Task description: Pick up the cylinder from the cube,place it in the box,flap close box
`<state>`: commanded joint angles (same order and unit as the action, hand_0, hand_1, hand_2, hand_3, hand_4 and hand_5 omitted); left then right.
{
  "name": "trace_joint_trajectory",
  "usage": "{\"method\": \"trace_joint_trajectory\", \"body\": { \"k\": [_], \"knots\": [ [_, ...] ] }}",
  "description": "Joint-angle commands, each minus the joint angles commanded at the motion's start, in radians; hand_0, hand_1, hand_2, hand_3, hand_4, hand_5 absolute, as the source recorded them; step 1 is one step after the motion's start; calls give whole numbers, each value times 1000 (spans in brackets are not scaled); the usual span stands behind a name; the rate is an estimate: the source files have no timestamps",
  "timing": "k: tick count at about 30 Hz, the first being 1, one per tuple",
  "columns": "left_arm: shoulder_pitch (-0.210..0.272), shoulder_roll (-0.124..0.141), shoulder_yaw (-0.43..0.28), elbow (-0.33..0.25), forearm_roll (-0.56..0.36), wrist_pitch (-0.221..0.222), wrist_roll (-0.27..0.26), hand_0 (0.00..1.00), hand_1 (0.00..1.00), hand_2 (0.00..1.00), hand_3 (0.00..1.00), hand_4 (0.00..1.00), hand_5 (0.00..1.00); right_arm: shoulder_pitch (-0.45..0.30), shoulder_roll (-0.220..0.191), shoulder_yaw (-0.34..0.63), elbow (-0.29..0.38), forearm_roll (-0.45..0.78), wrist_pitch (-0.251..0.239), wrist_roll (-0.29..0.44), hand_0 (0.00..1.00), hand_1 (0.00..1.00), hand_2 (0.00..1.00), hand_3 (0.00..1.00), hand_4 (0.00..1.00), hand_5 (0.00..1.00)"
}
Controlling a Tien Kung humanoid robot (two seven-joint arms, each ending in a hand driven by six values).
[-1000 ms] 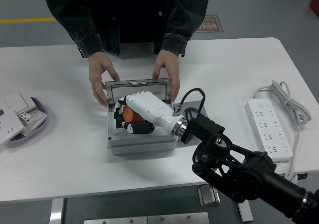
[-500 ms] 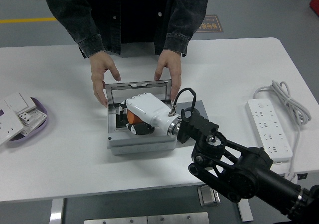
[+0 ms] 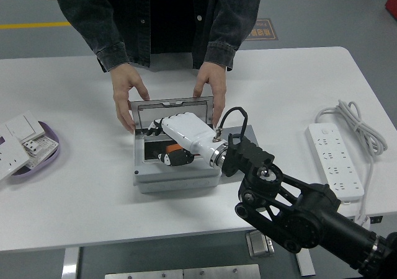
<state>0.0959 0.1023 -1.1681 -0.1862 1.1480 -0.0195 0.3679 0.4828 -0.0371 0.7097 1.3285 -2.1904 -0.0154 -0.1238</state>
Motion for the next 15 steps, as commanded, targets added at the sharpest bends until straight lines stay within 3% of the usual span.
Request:
{"method": "trace_joint_trajectory", "body": {
  "k": [6, 10, 11, 15],
  "knots": [
    [-3, -2, 8, 1, -9, 0, -3, 620, 625, 596, 666, 713, 245, -24, -25, 8, 48, 147, -46, 77, 530, 636, 676, 697, 800, 349],
    [-3, -2, 11, 2, -11, -1, -4, 620, 625, 596, 666, 713, 245, -36, -75, 29, 124, 290, -49, 125, 530, 636, 676, 697, 800, 349],
    [-3, -1, 11, 2, -11, -1, -4, 620, 624, 596, 666, 711, 242, -34, -91, 38, 146, 332, -52, 131, 457, 616, 669, 688, 807, 369],
    [-3, 3, 6, 1, -3, -1, -2, 620, 624, 596, 666, 711, 242, 0, -143, 78, 211, 471, -67, 130, 457, 616, 669, 688, 807, 369]
  ]
}}
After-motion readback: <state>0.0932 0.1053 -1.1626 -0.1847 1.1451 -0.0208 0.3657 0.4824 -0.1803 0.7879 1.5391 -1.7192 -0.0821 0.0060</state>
